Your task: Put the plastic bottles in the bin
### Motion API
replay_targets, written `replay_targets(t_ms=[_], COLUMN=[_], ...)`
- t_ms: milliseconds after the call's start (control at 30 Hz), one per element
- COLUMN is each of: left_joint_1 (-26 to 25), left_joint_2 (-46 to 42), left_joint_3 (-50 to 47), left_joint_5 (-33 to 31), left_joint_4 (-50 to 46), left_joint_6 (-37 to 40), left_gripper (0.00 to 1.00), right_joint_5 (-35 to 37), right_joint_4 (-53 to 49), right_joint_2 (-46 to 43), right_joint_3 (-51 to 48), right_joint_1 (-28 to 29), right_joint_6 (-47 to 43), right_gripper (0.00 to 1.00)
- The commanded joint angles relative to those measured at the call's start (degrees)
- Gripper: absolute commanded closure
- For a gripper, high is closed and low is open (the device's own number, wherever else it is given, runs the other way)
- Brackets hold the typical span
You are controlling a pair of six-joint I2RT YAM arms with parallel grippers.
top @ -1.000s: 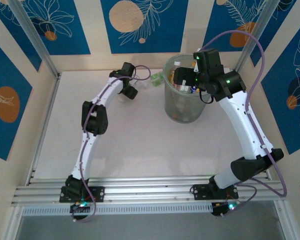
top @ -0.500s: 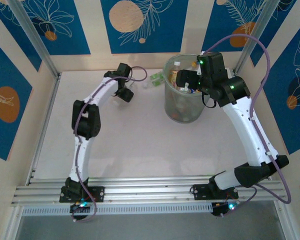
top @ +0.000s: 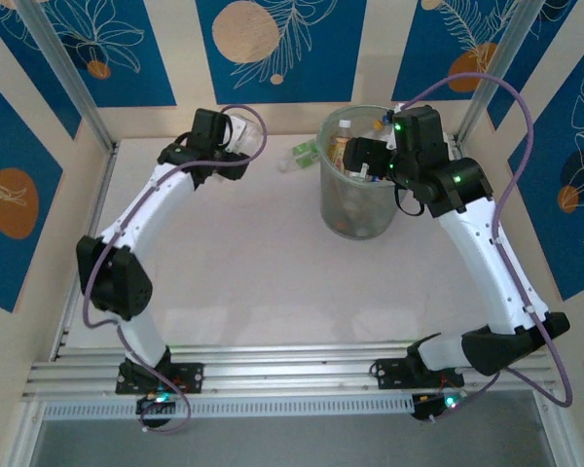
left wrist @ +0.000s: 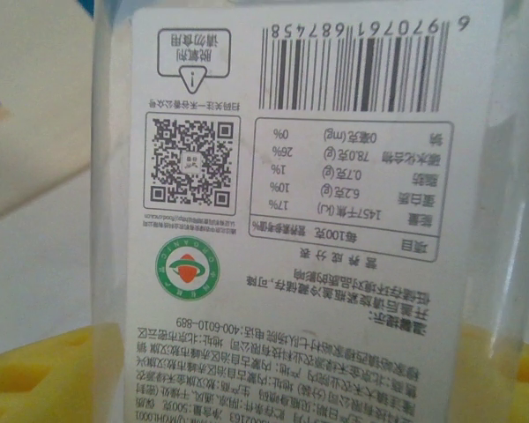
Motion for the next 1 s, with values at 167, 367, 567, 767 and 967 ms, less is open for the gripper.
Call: replay_targets(t_ms=[167,367,567,767,967], left_joint_1=[-8.32,-14.44,-19.93,-26.45,-29.27], left_joint_2=[-9.70,-9.49,-2.52,7.27,18.66], left_joint_3=[-3.74,0.64,9.06,21.65,36.29], left_joint_5=[2.68,4.92,4.76,2.58,-0.03], left_joint_4=[13.87,18.64,18.74,14.26,9.22], left_joint_6=[4.99,7.94,10.62,15.11,18.57], left_gripper=[0.31,0.31,0.31,0.31,0.30], right_joint_5=[-3.89,-4.02,-3.72,0.45,2.40], right_joint_4=[2.44,7.23,18.67,24.63,23.79], right_joint_2=[-4.63,-11.58,-23.36,-34.01,-38.28], right_joint_3=[0.28,-3.02,-12.35,-18.74,-18.96], right_joint_1=[1.25,3.33,4.27,4.27,4.18], right_joint_6=[1.23,0.29,-3.07,-5.59,-6.68], right_gripper=[0.01,0.01,0.01,0.01,0.01])
